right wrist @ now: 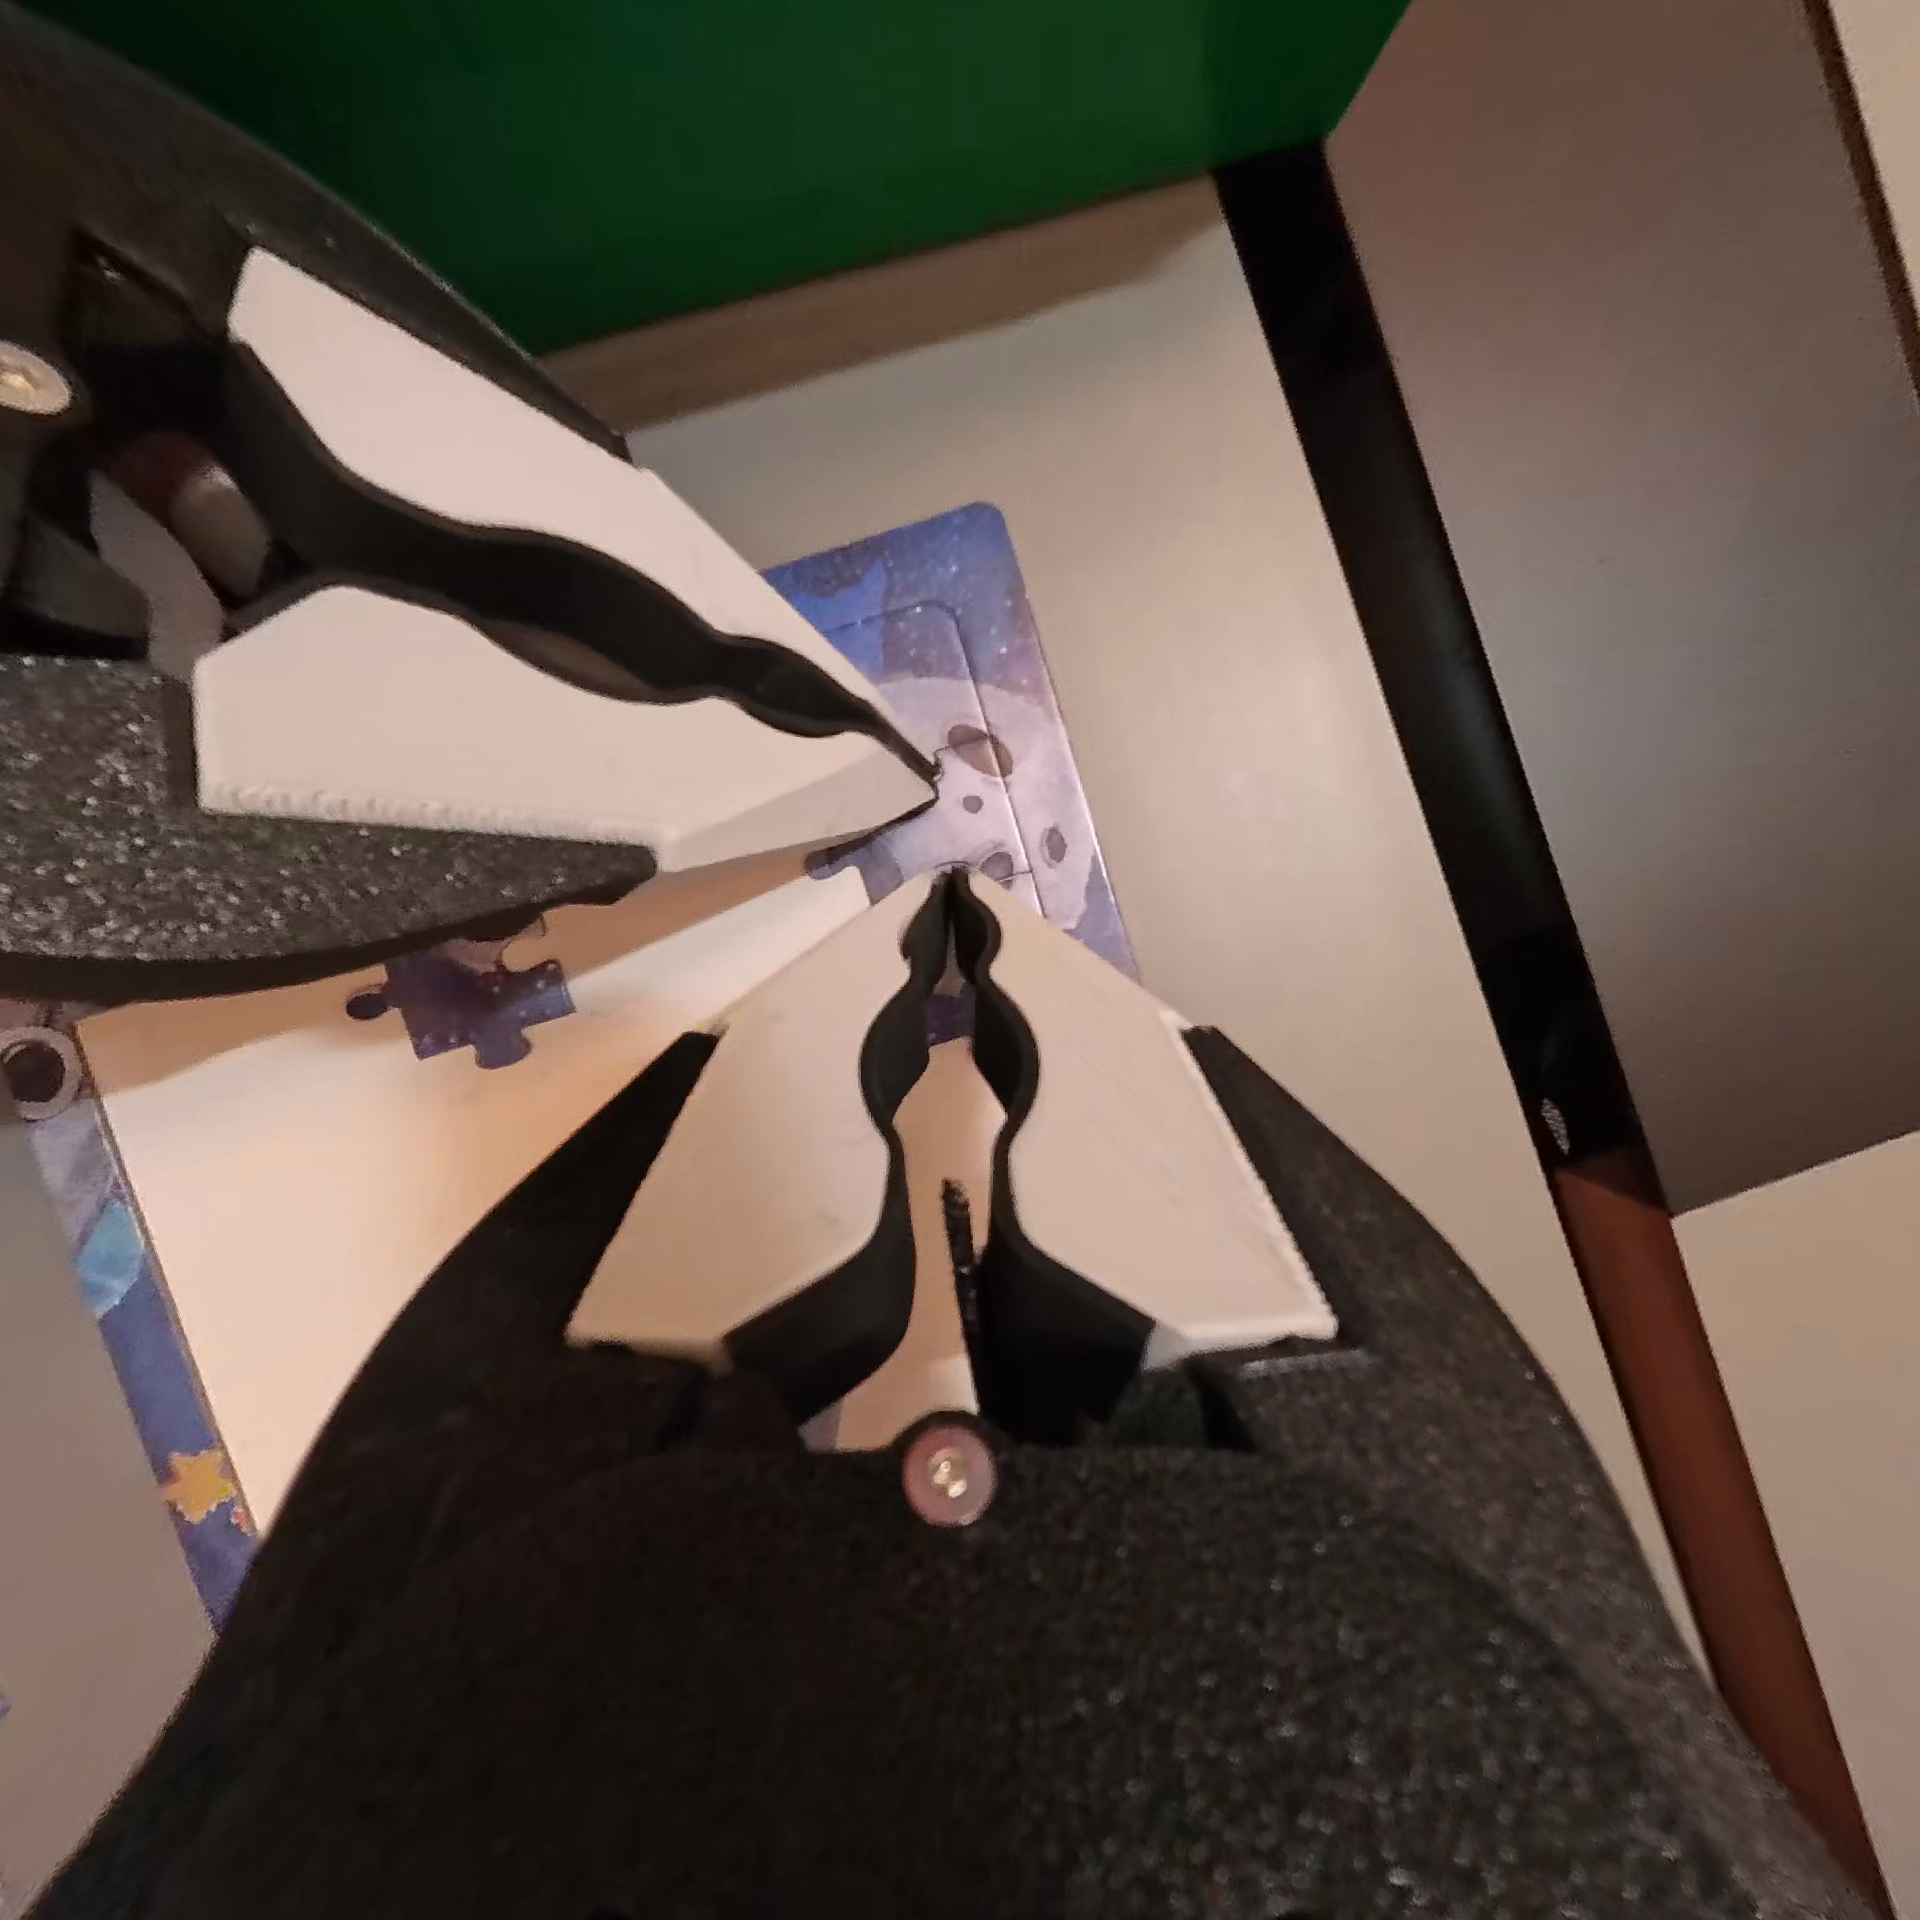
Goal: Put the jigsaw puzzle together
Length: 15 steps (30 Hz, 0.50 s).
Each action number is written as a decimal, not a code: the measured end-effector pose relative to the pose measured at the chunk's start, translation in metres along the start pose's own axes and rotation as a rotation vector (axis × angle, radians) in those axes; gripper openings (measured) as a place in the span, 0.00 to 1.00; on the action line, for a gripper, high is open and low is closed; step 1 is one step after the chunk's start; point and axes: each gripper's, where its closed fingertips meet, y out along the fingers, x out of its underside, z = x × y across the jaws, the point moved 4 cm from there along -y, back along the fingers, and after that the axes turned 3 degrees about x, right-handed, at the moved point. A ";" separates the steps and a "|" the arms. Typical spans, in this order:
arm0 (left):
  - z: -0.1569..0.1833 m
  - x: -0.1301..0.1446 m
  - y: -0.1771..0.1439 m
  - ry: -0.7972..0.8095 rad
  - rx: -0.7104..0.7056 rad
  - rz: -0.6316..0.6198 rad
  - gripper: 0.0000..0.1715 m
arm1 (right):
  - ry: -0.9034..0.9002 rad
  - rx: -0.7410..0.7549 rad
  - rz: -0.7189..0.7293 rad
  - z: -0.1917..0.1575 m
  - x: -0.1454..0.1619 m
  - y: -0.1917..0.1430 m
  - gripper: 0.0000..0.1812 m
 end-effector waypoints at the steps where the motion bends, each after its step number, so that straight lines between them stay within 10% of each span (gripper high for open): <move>1: 0.000 0.000 0.000 0.000 0.000 0.000 0.00 | -0.009 0.012 -0.002 0.001 -0.001 -0.001 0.00; 15: 0.000 0.000 0.000 -0.007 0.008 0.001 0.00 | -0.017 0.004 0.063 -0.010 0.010 -0.005 0.00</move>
